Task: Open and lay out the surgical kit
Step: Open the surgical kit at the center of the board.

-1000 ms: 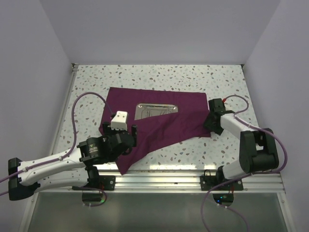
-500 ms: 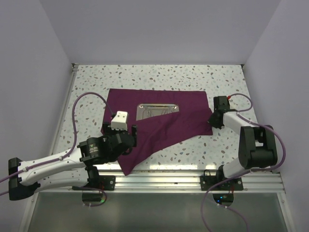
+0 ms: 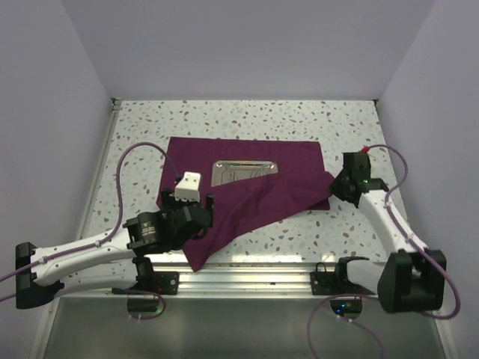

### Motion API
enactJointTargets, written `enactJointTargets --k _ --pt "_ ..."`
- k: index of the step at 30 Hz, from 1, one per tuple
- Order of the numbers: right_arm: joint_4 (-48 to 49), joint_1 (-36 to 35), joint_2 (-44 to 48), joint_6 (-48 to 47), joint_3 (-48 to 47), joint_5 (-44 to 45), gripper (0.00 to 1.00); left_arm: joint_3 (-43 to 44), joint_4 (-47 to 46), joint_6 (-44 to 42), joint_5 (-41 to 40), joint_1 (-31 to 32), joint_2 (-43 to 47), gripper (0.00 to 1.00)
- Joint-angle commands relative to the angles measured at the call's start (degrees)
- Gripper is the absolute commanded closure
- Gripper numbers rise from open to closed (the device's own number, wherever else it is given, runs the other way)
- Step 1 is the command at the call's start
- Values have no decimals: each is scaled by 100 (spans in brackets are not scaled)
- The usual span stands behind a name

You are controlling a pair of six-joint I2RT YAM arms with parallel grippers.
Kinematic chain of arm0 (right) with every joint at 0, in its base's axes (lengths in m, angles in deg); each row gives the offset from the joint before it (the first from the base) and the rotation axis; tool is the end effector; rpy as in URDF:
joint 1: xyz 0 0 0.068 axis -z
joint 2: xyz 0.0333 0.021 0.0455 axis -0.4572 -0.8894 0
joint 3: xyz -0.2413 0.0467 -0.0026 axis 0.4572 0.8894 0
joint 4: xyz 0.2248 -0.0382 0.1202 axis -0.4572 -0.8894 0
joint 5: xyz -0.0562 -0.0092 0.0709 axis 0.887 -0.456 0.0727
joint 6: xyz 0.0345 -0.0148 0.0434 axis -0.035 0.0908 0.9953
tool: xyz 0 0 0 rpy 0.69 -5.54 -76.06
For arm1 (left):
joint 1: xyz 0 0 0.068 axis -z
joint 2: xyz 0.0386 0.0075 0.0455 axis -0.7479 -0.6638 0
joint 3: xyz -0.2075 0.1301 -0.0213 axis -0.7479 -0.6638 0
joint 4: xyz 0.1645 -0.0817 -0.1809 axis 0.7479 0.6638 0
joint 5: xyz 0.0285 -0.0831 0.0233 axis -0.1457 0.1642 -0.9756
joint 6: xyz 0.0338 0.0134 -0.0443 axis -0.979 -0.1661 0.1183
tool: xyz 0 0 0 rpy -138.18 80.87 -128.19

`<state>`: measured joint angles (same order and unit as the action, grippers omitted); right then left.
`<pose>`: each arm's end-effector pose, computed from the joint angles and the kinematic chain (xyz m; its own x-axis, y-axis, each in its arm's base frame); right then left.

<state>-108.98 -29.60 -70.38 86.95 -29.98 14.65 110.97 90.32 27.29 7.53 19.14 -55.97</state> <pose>0.2469 0.0026 0.1919 -0.6026 0.5834 -0.5445 0.5608 0.7950 0.2311 0.0988 -0.1579 0.2577 -0.4824 -0.0078 -0.8759 0.0897 0.9943 -0.0582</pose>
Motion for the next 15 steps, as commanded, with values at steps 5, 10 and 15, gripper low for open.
enactJointTargets --k 5,10,15 --pt "-2005 -279 2921 102 204 -1339 100 492 -477 -274 -278 -101 -344 7" --pt "-3921 -288 4345 41 -366 -1481 100 747 -697 -511 -182 -294 -564 8" --pt "-5450 -288 5155 -91 -1386 -1339 100 862 -785 -731 3 -743 -591 9"
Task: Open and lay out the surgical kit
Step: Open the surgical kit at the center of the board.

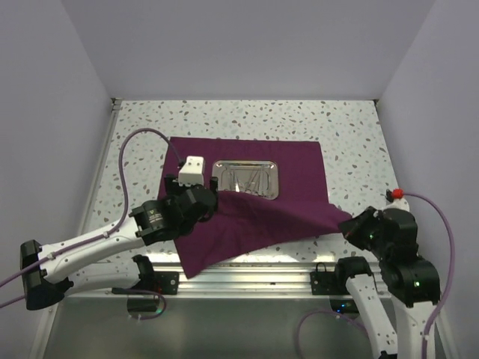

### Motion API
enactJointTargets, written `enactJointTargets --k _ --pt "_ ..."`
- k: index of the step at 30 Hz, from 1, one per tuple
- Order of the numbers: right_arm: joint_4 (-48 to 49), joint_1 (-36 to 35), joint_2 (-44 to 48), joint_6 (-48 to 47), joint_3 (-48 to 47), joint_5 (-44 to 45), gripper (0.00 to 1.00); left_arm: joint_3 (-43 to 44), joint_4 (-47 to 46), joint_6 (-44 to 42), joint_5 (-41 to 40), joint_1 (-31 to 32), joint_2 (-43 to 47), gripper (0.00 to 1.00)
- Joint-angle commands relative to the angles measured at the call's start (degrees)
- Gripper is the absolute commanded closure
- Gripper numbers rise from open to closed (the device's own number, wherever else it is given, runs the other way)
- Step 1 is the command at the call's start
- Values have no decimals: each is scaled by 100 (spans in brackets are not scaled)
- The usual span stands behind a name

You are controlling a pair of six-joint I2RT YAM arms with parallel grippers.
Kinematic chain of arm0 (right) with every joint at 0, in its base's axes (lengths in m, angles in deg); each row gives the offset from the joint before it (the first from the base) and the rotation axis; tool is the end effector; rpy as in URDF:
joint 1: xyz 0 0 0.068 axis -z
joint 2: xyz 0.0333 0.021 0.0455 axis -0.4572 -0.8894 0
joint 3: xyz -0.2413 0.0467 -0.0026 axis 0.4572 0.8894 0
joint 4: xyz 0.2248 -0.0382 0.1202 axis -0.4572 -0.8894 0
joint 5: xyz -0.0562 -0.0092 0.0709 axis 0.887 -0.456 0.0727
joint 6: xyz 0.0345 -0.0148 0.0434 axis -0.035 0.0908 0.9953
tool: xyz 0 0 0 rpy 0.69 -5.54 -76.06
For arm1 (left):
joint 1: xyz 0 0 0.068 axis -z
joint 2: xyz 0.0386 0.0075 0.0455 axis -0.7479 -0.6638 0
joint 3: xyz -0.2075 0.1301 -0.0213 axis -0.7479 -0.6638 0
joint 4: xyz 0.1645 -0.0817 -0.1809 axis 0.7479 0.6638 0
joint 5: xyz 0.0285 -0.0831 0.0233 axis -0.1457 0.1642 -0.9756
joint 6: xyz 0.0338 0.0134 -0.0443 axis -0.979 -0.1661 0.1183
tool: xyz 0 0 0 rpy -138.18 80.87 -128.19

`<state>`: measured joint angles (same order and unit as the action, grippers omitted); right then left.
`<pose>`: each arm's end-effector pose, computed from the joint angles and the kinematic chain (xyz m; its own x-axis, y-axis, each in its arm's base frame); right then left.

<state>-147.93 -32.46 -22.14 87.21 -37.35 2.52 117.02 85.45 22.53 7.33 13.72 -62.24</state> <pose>0.0680 0.0071 0.3016 -0.5526 0.5745 -0.6038 0.3021 0.8133 0.4973 0.1258 -0.1715 0.2777 -0.4426 -0.0341 -0.8961 0.0335 0.9980 -0.0545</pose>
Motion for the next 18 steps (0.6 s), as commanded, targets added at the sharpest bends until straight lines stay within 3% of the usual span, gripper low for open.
enactJointTargets --k 1,5,6,7,11,14,18 --pt "-1723 -10 393 -178 -885 -205 100 283 -341 -298 75 -253 72 9" --pt "-2217 7 683 -397 -1308 -696 96 450 -272 -430 155 -526 37 9" --pt "-2226 7 780 -459 -1336 -1081 76 494 -254 -500 155 -552 19 9" --pt "-2226 16 1033 -529 -1371 -1302 2 564 -236 -545 172 -587 -24 9" --pt "-2103 25 1317 -486 -1292 -1113 2 679 -402 -773 391 -999 -253 5" --pt "-1533 16 1168 -372 -933 -944 2 617 -999 -1159 1181 -1604 -507 3" --pt "4 25 808 137 -519 -892 2 652 -1387 -1432 1841 -2370 -877 4"
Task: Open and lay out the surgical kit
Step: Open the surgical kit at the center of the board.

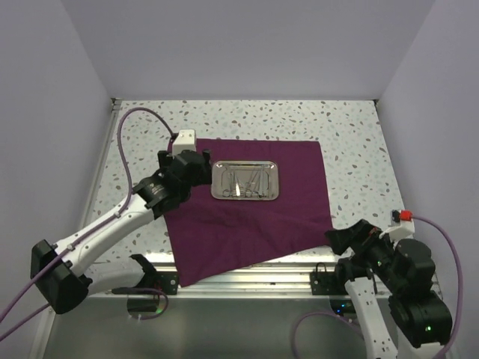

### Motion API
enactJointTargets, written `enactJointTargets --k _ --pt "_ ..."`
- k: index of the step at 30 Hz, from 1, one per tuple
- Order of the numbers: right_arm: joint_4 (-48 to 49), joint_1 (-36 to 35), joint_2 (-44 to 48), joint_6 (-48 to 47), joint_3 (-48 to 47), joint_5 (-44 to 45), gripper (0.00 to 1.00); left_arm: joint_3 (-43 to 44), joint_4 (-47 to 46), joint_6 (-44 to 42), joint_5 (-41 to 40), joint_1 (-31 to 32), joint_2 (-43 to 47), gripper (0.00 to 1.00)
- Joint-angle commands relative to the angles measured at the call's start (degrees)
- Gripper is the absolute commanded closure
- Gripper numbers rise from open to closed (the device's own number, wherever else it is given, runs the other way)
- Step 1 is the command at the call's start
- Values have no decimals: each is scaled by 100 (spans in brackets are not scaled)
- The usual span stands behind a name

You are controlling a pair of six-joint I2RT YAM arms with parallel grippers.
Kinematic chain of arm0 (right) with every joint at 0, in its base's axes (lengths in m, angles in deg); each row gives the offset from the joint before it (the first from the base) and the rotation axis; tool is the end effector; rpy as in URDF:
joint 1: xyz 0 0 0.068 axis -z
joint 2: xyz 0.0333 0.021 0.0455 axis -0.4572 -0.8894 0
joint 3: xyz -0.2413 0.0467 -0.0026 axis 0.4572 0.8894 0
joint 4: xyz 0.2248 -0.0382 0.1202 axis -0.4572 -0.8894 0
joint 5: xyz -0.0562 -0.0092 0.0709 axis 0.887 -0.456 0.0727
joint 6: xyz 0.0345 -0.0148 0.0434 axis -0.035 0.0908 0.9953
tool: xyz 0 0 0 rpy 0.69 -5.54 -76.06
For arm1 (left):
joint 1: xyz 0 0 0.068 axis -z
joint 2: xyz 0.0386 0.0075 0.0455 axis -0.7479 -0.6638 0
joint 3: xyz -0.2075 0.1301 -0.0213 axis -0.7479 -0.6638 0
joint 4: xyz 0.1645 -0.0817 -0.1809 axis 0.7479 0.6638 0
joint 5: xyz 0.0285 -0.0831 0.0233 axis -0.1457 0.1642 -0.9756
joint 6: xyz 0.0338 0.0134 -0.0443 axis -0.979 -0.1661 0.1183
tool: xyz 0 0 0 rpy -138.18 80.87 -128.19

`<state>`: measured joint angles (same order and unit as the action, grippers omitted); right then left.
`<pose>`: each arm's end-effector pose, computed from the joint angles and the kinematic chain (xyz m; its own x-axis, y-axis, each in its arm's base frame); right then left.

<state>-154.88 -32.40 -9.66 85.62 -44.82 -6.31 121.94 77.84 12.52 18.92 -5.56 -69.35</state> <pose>-0.0022 0.0069 0.3248 -0.4908 0.5496 -0.6761 0.0618 0.7960 0.6022 0.1988 -0.1500 0.2863 -0.4774 -0.0809 -0.8750 -0.0706 0.9961 -0.0535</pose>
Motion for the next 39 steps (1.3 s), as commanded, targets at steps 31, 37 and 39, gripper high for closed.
enactJointTargets --k 31,37,39 --pt "4305 502 -10416 -1153 -3224 1996 9 2762 -2279 -739 3216 -3766 -5264 17" --pt "4446 502 -11022 -1047 -3471 1635 11 2771 -2323 -809 2784 -3775 -5273 16" --pt "4472 502 -11084 -1030 -3489 1591 13 2771 -2341 -836 2846 -3810 -5343 16"
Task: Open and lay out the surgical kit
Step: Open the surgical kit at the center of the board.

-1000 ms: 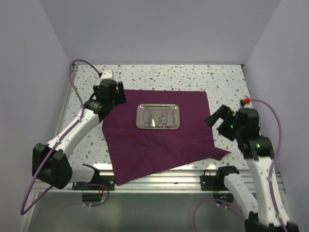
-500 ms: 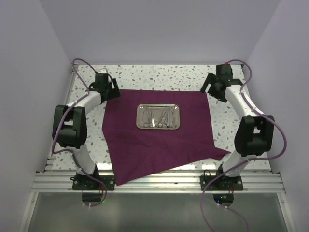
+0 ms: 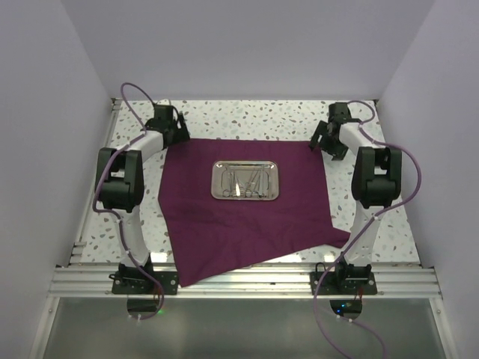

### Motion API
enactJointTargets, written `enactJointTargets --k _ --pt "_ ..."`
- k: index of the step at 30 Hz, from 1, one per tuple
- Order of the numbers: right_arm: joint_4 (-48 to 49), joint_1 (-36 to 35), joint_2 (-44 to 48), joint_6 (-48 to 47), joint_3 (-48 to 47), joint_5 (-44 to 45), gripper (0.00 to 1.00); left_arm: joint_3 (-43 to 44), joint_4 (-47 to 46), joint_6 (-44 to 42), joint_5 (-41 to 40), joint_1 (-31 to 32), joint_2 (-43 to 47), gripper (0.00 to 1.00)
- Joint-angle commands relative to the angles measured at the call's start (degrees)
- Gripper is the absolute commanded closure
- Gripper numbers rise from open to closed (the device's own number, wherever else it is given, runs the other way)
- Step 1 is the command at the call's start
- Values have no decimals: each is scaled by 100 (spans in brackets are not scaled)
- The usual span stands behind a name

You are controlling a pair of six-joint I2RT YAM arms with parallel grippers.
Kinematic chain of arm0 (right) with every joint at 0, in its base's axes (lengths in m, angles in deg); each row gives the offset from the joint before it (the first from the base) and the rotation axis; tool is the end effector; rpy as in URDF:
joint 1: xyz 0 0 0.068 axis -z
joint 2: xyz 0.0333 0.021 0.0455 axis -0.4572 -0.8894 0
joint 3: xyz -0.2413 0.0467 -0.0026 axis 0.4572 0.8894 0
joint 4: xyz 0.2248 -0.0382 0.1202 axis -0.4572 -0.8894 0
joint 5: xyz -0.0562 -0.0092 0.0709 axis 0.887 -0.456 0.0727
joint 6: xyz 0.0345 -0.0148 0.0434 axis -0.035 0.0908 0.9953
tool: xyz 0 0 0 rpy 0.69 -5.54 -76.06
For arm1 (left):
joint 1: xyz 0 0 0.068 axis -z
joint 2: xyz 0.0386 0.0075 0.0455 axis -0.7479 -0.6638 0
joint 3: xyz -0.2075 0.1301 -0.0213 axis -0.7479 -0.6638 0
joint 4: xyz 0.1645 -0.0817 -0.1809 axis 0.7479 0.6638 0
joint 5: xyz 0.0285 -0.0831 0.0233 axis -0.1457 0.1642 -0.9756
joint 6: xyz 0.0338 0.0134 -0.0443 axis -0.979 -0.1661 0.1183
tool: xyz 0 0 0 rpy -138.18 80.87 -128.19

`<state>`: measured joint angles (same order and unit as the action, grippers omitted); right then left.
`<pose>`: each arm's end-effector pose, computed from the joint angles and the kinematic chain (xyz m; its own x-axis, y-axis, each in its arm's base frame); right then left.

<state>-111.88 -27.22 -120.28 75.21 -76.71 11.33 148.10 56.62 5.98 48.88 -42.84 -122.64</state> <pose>0.4320 -0.0053 0.1556 -0.7563 0.4424 -0.4819 0.4484 0.8870 0.1107 0.4412 -0.0370 0.1538 -0.6314 -0.3240 -0.7046 -0.2770 0.9428 -0.1853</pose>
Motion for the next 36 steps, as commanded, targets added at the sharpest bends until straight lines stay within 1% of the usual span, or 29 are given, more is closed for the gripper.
enactJointTargets --k 1,5,6,8,9,10,12,14,15,17,18,19,20,21,22,23,24,25,26,27,32,35,36 --pt "190 -16 -66 19 -326 -242 13 172 -192 -182 -29 -108 -128 16" --pt "225 -16 -137 28 -291 -322 16 242 -78 -156 174 -117 -454 14" --pt "252 -8 -146 28 -274 -348 21 234 -69 -147 209 -117 -524 14" --pt "330 -16 -207 37 -203 -497 25 216 -87 -95 306 -117 -577 14" --pt "357 -16 -233 81 -177 -568 33 199 -95 -86 333 -117 -604 14" --pt "401 -16 -277 90 -133 -647 35 181 -87 -77 368 -117 -647 14" --pt "463 -25 -409 116 -124 -744 37 181 -52 -68 385 -117 -700 15" --pt "463 -34 -497 151 -133 -857 39 198 -25 -59 429 -117 -727 21" --pt "472 -51 -576 143 -133 -919 45 190 -25 -59 438 -117 -744 22" --pt "506 -60 -629 151 -133 -981 59 190 -34 -59 535 -117 -762 33" --pt "524 -52 -647 169 -133 -1034 70 216 -51 -59 561 -117 -806 36" --pt "533 -52 -690 178 -150 -1086 74 225 -43 -59 631 -117 -823 43" --pt "542 -60 -699 178 -150 -1113 78 234 -34 -59 666 -117 -850 45" --pt "551 -52 -699 178 -150 -1131 85 277 -34 -59 702 -117 -902 47" --pt "559 -52 -717 178 -159 -1157 91 304 -43 -59 798 -108 -929 56" --pt "551 -60 -726 178 -185 -1166 100 330 -43 -68 825 -117 -955 60" --pt "551 -60 -735 186 -212 -1183 100 409 -51 -68 999 -117 -1016 65" --pt "533 -52 -743 187 -282 -1201 100 453 -69 -86 1236 -117 -1052 79" --pt "516 -52 -743 187 -334 -1201 100 514 -52 -86 1316 -126 -1087 88" --pt "516 -52 -743 204 -431 -1210 100 689 18 -77 1404 -117 -1166 100" --pt "253 -60 -1006 222 -1072 -1175 100 1234 194 -68 1405 -134 -1377 100" --pt "-63 -60 -1427 248 -1809 -1166 100 1979 449 -103 1317 -143 -1614 100" --pt "-134 -52 -1542 274 -2264 -1166 100 2148 597 -103 1291 -161 -1754 100"
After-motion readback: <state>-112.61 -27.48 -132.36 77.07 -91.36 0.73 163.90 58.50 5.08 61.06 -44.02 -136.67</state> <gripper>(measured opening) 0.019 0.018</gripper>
